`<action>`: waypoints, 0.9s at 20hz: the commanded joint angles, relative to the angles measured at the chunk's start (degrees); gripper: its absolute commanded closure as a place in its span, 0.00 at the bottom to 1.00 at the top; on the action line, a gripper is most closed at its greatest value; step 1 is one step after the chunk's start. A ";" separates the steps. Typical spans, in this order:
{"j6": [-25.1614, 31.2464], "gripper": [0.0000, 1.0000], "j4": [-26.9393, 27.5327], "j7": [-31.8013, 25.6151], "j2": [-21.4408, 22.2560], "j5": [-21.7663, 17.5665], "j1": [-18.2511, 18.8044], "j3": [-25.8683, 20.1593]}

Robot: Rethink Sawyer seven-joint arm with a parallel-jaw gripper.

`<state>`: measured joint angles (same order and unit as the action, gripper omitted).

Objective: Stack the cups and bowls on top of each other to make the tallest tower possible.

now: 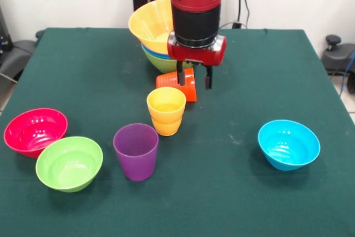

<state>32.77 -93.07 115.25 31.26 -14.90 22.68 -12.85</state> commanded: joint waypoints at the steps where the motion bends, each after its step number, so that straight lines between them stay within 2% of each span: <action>1: 3.70 0.00 7.70 -12.17 -4.65 -4.80 1.64 -7.01; 4: 4.29 0.00 9.15 -12.59 -5.67 -5.19 2.06 -7.67; 18: 2.68 0.00 7.66 -10.29 -5.92 -6.77 2.84 -8.60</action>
<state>32.82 -88.37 115.25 27.06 -16.82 25.04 -16.97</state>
